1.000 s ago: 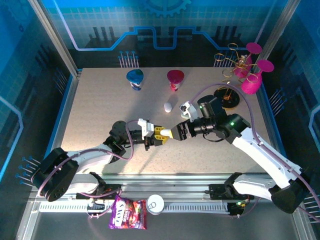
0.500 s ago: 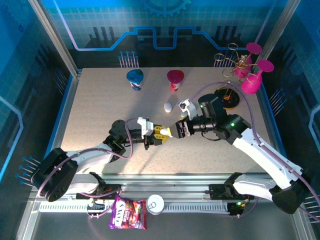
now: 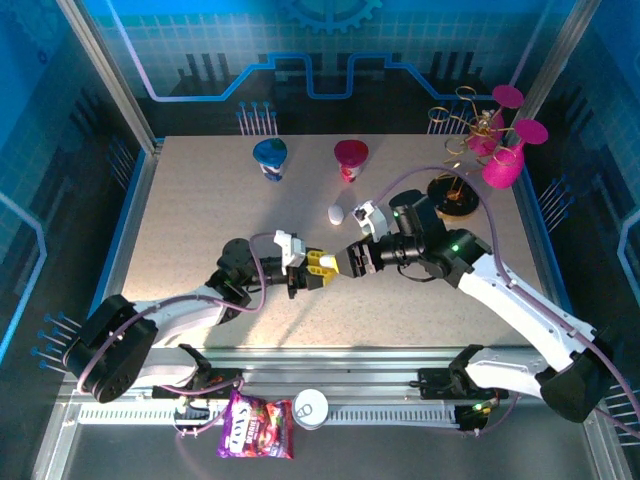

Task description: Insert wireless bluetooth earbuds into charging case

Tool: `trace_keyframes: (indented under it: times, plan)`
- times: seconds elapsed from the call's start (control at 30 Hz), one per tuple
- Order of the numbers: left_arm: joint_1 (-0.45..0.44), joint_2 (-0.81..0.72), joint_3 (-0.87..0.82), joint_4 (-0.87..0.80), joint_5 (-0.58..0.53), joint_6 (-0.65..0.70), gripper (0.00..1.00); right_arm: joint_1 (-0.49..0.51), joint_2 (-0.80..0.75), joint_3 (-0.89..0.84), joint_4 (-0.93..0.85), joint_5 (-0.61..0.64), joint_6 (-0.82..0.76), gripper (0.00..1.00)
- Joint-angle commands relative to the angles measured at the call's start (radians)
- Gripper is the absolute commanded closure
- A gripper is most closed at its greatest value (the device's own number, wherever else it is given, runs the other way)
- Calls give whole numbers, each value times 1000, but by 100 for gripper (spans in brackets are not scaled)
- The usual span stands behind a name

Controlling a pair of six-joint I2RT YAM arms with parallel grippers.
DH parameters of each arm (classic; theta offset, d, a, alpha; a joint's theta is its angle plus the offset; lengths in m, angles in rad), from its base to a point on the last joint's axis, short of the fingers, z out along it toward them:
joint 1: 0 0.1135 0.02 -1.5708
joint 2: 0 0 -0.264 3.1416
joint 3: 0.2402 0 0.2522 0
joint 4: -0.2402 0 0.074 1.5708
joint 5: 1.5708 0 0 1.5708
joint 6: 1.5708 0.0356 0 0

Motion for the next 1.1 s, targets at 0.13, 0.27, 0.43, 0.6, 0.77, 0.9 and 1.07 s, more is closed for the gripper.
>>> trace_keyframes:
  times: [0.13,0.27,0.43,0.6,0.77,0.9,1.07]
  plan:
    - [13,7,34,198,23,-76,100,49,53,-10,-142,164,-78,29]
    - [17,-3,21,166,23,-45,100,50,20,4,-103,135,-77,29]
    - [21,-22,6,116,33,-22,100,43,-28,15,-45,138,-86,29]
    - [22,-32,3,105,61,-29,100,37,-18,53,-21,218,-84,29]
    - [22,-32,1,77,68,-15,100,29,-37,53,56,237,-67,30]
    - [21,-28,0,76,71,-14,100,9,-56,44,94,249,-51,30]
    - [21,-18,6,83,84,-27,100,-18,-61,37,121,255,-36,30]
